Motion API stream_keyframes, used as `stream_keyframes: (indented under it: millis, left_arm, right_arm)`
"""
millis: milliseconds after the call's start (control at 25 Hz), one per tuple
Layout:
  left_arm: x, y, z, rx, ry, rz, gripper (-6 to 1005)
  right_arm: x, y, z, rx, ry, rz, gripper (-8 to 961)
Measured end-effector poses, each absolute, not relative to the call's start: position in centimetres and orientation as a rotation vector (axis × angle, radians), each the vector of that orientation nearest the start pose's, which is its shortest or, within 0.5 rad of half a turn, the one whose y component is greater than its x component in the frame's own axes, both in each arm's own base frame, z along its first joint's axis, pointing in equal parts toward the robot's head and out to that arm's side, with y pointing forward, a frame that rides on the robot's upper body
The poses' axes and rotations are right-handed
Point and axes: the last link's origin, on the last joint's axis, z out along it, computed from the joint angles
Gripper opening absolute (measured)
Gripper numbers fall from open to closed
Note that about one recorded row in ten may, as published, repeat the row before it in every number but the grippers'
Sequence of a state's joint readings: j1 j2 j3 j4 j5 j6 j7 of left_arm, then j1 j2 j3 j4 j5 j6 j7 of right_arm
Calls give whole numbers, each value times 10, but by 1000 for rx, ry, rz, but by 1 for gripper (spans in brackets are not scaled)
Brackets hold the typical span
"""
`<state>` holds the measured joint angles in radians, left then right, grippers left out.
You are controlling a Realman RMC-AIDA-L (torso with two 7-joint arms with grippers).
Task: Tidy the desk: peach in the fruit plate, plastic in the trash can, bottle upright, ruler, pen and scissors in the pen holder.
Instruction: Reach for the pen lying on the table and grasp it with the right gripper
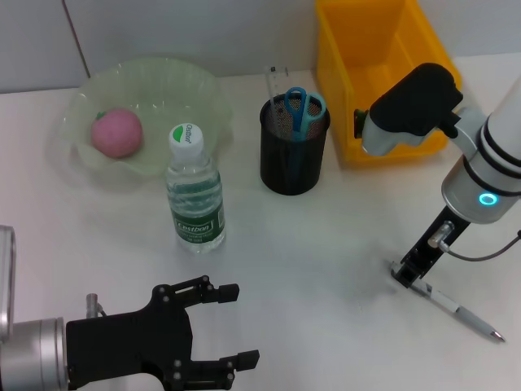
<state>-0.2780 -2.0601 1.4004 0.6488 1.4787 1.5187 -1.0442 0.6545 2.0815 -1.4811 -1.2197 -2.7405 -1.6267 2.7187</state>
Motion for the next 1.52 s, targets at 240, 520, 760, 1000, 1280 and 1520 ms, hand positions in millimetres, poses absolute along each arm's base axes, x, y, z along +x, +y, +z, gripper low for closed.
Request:
stream_keyframes:
  millis: [240,520,760,1000,1280,1520]
  left_arm:
    - [-260,245,-61,-2921,-274,-846,841]
    - [-259,245,-61,-2921,-274,-846,841]
    - [-259,245,-61,-2921,-274,-847,841]
    - [-260,244,-61,-2921,-275,-848,840]
    - [-260,244,-61,-2922,-275,-850,840]
    - [-259,243,-59,-2926,-271,-860,840]
  right_arm:
    - [208,343,-23,-2466,1080,-843,385]
    - [210,344,-26,-2467,1078,-847,364]
    - [211,343,-27,-2468,1075,-858,340]
    - [211,342,-28,-2469,1077,-859,315]
    - [212,342,-28,-2469,1079,-864,190]
    - [204,345,-20,-2468,1069,-813,166]
